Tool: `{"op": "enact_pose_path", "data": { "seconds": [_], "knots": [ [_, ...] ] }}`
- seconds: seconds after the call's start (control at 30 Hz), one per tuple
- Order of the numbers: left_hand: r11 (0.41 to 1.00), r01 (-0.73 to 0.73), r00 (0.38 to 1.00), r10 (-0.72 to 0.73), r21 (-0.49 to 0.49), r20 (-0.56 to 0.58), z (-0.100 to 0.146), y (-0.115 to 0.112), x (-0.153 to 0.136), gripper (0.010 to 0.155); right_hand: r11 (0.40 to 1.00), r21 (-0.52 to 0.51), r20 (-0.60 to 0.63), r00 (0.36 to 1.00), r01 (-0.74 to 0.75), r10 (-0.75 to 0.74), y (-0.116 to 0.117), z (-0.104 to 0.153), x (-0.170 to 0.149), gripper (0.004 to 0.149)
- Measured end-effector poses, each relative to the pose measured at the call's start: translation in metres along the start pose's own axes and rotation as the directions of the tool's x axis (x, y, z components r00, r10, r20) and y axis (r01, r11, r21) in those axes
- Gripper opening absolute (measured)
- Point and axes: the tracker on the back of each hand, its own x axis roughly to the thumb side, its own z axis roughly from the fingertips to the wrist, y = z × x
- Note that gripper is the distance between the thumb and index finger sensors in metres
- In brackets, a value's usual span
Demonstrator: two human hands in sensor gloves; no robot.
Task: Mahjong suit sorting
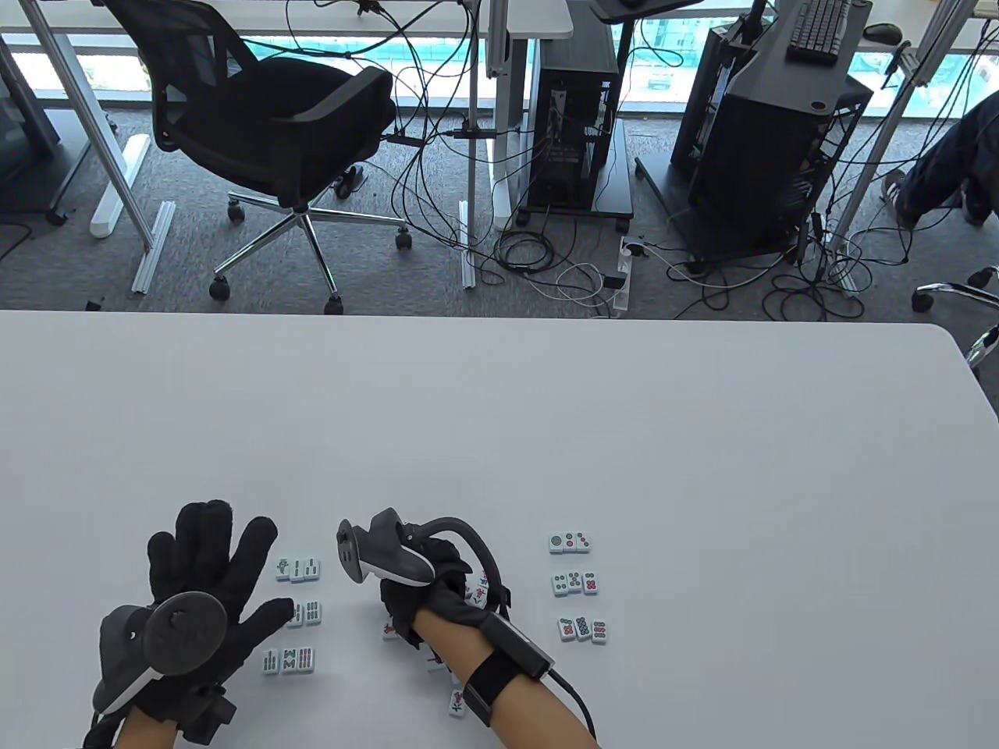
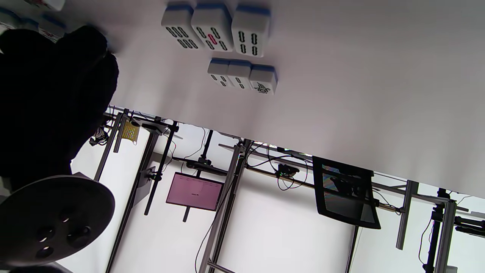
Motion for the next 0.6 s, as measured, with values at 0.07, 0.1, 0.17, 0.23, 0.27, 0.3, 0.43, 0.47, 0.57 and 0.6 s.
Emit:
{"op": "enact_pose_path", "data": {
  "seconds": [0.07, 0.1, 0.17, 0.23, 0.27, 0.3, 0.43, 0.47, 0.57, 0.6],
  "knots": [
    [1.0, 0.002, 1.0, -0.002, -0.014, -0.006, -0.001, -0.001, -0.001, 0.084, 1.0, -0.008, 0.012, 1.0, 0.025, -0.025, 0.0, -0.001, 0.001, 0.058],
    [1.0, 0.0, 1.0, 0.0, -0.017, -0.006, -0.001, -0.002, -0.001, 0.084, 1.0, 0.004, 0.012, 0.999, 0.029, -0.029, 0.0, -0.001, 0.001, 0.058],
    [1.0, -0.001, 1.0, 0.001, -0.022, -0.006, -0.001, -0.002, -0.001, 0.084, 0.998, 0.007, 0.02, 0.998, 0.055, -0.055, 0.001, -0.001, 0.001, 0.057],
    [1.0, 0.0, 1.0, 0.0, -0.03, -0.003, 0.0, -0.002, -0.001, 0.084, 0.995, 0.011, 0.031, 0.994, 0.103, -0.103, 0.002, -0.003, -0.002, 0.058],
    [0.999, 0.0, 1.0, 0.0, -0.032, 0.001, 0.0, -0.002, -0.001, 0.084, 0.993, 0.004, 0.042, 0.992, 0.115, -0.115, 0.001, -0.003, -0.003, 0.058],
    [0.999, -0.004, 1.0, 0.004, -0.032, 0.009, 0.0, -0.002, 0.0, 0.084, 0.99, -0.035, 0.07, 0.989, 0.133, -0.131, -0.001, -0.001, -0.007, 0.058],
    [1.0, -0.018, 0.999, 0.017, 0.011, 0.038, 0.002, 0.002, 0.001, 0.084, 0.923, -0.337, 0.171, 0.976, 0.187, -0.135, -0.021, 0.024, -0.037, 0.06],
    [1.0, -0.015, 0.999, 0.015, 0.017, 0.038, 0.003, 0.003, 0.001, 0.084, 0.915, -0.359, 0.181, 0.975, 0.184, -0.125, -0.025, 0.029, -0.048, 0.06],
    [1.0, -0.021, 0.999, 0.021, 0.003, 0.038, 0.002, 0.001, 0.001, 0.084, 0.885, -0.439, 0.147, 0.984, 0.156, -0.1, -0.034, 0.044, -0.092, 0.06],
    [1.0, -0.017, 0.999, 0.018, -0.005, 0.038, 0.002, -0.001, 0.001, 0.084, 0.87, -0.473, 0.116, 0.989, 0.135, -0.091, -0.036, 0.051, -0.111, 0.06]
  ]
}}
